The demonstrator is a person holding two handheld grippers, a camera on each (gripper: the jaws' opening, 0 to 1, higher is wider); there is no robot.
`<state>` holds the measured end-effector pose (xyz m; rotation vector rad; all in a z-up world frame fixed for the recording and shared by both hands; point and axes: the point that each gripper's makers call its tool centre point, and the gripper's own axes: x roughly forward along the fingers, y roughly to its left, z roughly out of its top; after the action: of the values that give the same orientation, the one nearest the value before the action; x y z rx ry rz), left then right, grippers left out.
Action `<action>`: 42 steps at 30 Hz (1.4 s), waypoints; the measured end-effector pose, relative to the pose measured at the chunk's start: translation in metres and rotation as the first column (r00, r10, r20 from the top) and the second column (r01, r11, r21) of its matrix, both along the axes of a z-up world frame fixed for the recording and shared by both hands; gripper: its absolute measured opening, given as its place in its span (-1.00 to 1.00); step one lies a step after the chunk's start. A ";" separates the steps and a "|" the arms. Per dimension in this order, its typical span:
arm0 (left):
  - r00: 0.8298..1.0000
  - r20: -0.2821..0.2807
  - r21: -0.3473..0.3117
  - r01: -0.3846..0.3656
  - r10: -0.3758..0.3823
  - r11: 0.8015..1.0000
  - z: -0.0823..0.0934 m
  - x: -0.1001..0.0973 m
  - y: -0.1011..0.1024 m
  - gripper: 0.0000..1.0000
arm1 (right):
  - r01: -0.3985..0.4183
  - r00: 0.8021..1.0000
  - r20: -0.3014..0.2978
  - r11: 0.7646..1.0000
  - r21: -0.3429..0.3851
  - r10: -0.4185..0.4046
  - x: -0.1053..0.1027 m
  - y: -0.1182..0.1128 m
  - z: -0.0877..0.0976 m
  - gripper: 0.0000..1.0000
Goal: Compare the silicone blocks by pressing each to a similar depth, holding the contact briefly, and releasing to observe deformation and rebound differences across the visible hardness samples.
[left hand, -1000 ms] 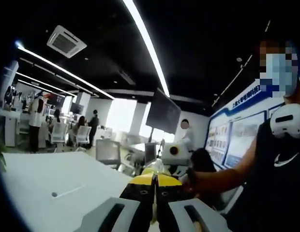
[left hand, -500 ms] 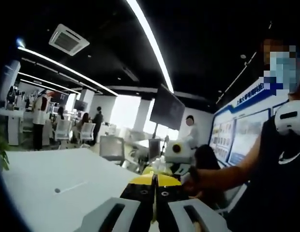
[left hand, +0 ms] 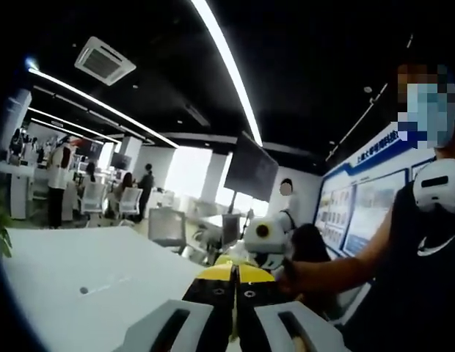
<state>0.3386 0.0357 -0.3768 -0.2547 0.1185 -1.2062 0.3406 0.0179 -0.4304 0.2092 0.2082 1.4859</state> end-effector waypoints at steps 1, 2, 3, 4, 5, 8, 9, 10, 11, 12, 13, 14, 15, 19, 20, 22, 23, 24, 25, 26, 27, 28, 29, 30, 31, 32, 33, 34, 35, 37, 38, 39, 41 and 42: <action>1.000 0.000 0.000 -0.003 0.003 1.000 0.001 0.000 0.000 -1.00 | 0.002 1.000 0.001 1.000 0.001 -0.002 0.000 0.000 0.000 -0.92; 1.000 0.001 0.000 -0.004 0.004 1.000 0.001 0.000 0.000 -1.00 | 0.005 1.000 0.001 1.000 0.000 -0.005 0.000 0.001 0.001 -0.91; 1.000 0.003 -0.002 -0.007 0.007 1.000 0.001 0.000 0.001 -1.00 | 0.006 1.000 -0.003 1.000 0.004 -0.006 0.000 0.001 0.002 -0.90; 1.000 0.002 -0.008 -0.007 0.007 1.000 0.003 0.000 0.001 -1.00 | 0.007 1.000 -0.001 1.000 0.007 -0.007 0.000 0.002 0.003 -0.89; 1.000 0.002 -0.009 -0.009 0.009 1.000 0.004 0.001 0.002 -1.00 | 0.014 1.000 0.018 1.000 0.008 -0.014 0.001 0.002 0.004 -0.88; 1.000 0.008 -0.010 -0.020 0.020 1.000 0.005 0.002 0.003 -1.00 | 0.035 0.997 0.063 0.999 0.006 -0.035 0.004 0.003 0.005 -0.85; 0.999 0.012 -0.007 -0.029 0.029 1.000 0.006 0.003 0.003 -1.00 | 0.038 0.997 0.063 0.999 0.003 -0.038 0.004 0.004 0.005 -0.83; 0.999 0.015 -0.003 -0.033 0.033 0.999 0.006 0.003 0.003 -1.00 | 0.039 0.997 0.060 0.999 -0.002 -0.039 0.005 0.004 0.004 -0.81; 0.999 0.023 0.000 -0.041 0.041 0.999 0.006 0.004 0.004 -1.00 | 0.040 0.998 0.057 0.999 -0.007 -0.040 0.005 0.004 0.003 -0.79; 0.999 0.023 -0.005 -0.044 0.044 0.999 0.007 0.005 0.004 -1.00 | 0.042 0.997 0.065 0.999 -0.018 -0.041 0.005 0.005 0.001 -0.75; 0.999 0.020 -0.008 -0.042 0.042 0.999 0.007 0.005 0.005 -1.00 | 0.044 0.997 0.069 0.999 -0.019 -0.042 0.004 0.005 0.001 -0.70; 0.999 0.021 -0.010 -0.044 0.044 0.999 0.007 0.005 0.005 -1.00 | 0.046 0.997 0.069 0.999 -0.014 -0.044 0.004 0.006 0.001 -0.63; 0.999 0.021 -0.012 -0.048 0.048 0.999 0.008 0.006 0.006 -1.00 | 0.048 0.997 0.065 0.999 -0.011 -0.047 0.004 0.006 0.001 -0.54; 0.999 0.012 -0.020 -0.049 0.049 0.999 0.008 0.007 0.008 -1.00 | 0.070 0.996 0.054 0.998 0.002 -0.070 0.008 0.004 0.001 -0.25; 0.999 0.011 -0.020 -0.049 0.050 0.999 0.008 0.007 0.009 -1.00 | 0.070 0.997 0.043 0.997 0.008 -0.071 0.008 0.004 0.002 -0.18; 0.999 0.009 -0.019 -0.050 0.050 0.999 0.008 0.008 0.009 -1.00 | 0.075 0.997 0.036 0.997 0.013 -0.075 0.010 0.004 0.003 0.01; 0.999 0.011 -0.019 -0.050 0.050 0.999 0.008 0.007 0.009 -1.00 | 0.087 0.995 0.043 0.996 0.011 -0.087 0.012 0.004 0.002 0.09; 0.999 0.010 -0.019 -0.049 0.049 0.999 0.008 0.007 0.009 -1.00 | 0.095 0.994 0.047 0.995 0.007 -0.095 0.013 0.004 0.001 0.21; 0.999 0.010 -0.021 -0.048 0.048 0.999 0.008 0.007 0.009 -1.00 | 0.100 0.994 0.048 0.995 0.009 -0.100 0.013 0.004 0.001 0.30; 0.999 0.008 -0.024 -0.045 0.046 0.999 0.008 0.007 0.009 -1.00 | 0.107 0.993 0.048 0.994 0.015 -0.108 0.016 0.004 0.002 0.39; 0.999 0.010 -0.025 -0.046 0.046 0.999 0.009 0.007 0.009 -1.00 | 0.110 0.993 0.050 0.994 0.017 -0.111 0.016 0.004 0.002 0.48; 0.999 0.011 -0.025 -0.046 0.046 0.999 0.009 0.008 0.009 -1.00 | 0.115 0.992 0.052 0.993 0.016 -0.116 0.017 0.004 0.002 0.53; 0.999 0.010 -0.027 -0.046 0.047 0.999 0.009 0.008 0.010 -1.00 | 0.121 0.991 0.056 0.993 0.014 -0.122 0.018 0.004 0.001 0.61; 0.999 0.009 -0.031 -0.044 0.045 0.999 0.010 0.008 0.010 -1.00 | 0.129 0.989 0.064 0.992 0.015 -0.130 0.019 0.005 0.001 0.68; 0.999 0.009 -0.032 -0.045 0.045 0.998 0.010 0.008 0.010 -1.00 | 0.134 0.989 0.066 0.991 0.016 -0.135 0.020 0.005 0.001 0.75; 0.999 0.008 -0.035 -0.045 0.045 0.998 0.010 0.008 0.010 -1.00 | 0.140 0.988 0.069 0.990 0.021 -0.142 0.021 0.005 0.002 0.83; 0.999 0.006 -0.037 -0.043 0.044 0.998 0.011 0.008 0.011 -1.00 | 0.144 0.987 0.073 0.989 0.024 -0.145 0.022 0.005 0.002 0.88; 0.999 0.009 -0.037 -0.046 0.046 0.998 0.011 0.008 0.011 -1.00 | 0.152 0.985 0.083 0.988 0.035 -0.154 0.024 0.005 0.004 0.93; 0.999 0.010 -0.036 -0.047 0.048 0.998 0.011 0.009 0.011 -1.00 | 0.171 0.980 0.092 0.984 0.041 -0.174 0.027 0.004 0.006 0.93; 0.999 0.006 -0.038 -0.050 0.051 0.998 0.011 0.010 0.013 -1.00 | 0.170 0.981 0.092 0.984 0.043 -0.174 0.027 0.003 0.007 0.93; 0.999 0.003 -0.039 -0.052 0.052 0.998 0.011 0.010 0.013 -1.00 | 0.178 0.979 0.094 0.983 0.046 -0.181 0.029 0.002 0.007 0.93; 0.999 0.002 -0.039 -0.053 0.053 0.998 0.011 0.011 0.014 -1.00 | 0.181 0.978 0.095 0.982 0.048 -0.185 0.030 0.001 0.008 0.93; 0.998 0.001 -0.042 -0.055 0.055 0.998 0.011 0.011 0.014 -1.00 | 0.191 0.976 0.100 0.980 0.046 -0.195 0.031 -0.001 0.008 0.93; 0.998 0.001 -0.044 -0.056 0.056 0.997 0.012 0.011 0.015 -1.00 | 0.200 0.973 0.106 0.979 0.043 -0.203 0.033 -0.001 0.008 0.93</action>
<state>0.3499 0.0506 -0.3653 -0.2932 0.0827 -1.1542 0.3732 0.0165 -0.4222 0.1683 0.0719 1.2949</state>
